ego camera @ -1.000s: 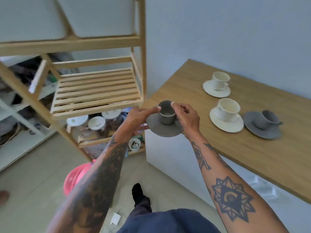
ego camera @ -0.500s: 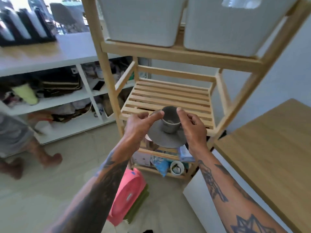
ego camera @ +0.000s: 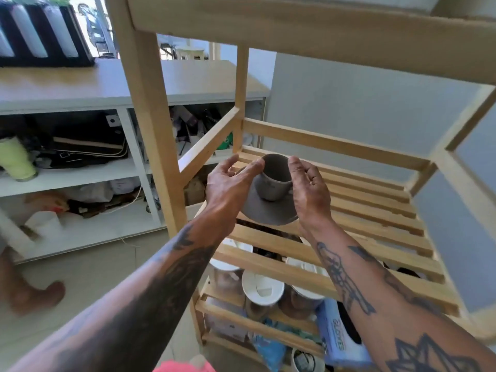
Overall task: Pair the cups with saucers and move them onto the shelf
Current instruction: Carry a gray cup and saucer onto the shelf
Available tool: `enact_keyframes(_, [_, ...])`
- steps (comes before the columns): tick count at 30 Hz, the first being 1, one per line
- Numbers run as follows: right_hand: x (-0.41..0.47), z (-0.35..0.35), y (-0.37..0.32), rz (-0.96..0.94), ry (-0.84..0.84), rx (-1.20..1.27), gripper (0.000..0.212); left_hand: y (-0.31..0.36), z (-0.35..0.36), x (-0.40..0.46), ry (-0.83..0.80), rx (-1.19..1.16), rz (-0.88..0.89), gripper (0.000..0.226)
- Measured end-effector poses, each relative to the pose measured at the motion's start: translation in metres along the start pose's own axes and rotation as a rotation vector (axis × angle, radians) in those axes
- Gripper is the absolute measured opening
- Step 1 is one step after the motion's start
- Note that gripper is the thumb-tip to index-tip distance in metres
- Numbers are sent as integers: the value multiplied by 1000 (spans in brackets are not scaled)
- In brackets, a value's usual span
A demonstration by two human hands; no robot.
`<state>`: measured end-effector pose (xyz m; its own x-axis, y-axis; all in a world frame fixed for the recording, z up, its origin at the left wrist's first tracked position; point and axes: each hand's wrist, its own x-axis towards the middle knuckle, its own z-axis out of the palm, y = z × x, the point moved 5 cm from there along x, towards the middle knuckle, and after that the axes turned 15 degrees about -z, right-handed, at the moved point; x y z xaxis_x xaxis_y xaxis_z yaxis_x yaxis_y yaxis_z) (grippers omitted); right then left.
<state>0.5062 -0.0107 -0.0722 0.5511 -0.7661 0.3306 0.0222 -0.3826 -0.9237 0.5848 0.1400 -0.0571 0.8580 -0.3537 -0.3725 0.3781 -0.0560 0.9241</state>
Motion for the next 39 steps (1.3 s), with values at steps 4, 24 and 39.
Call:
enact_keyframes(4, [27,24,22,-15,-66,-14,40,2,3,32,-49,48,49,40])
enact_keyframes(24, [86,76,47,70,-150,-190,63,8,16,120,47,88,140,31])
enact_keyframes(39, [91,81,44,-43,-259,-113,56,17,16,134,-35,140,197,38])
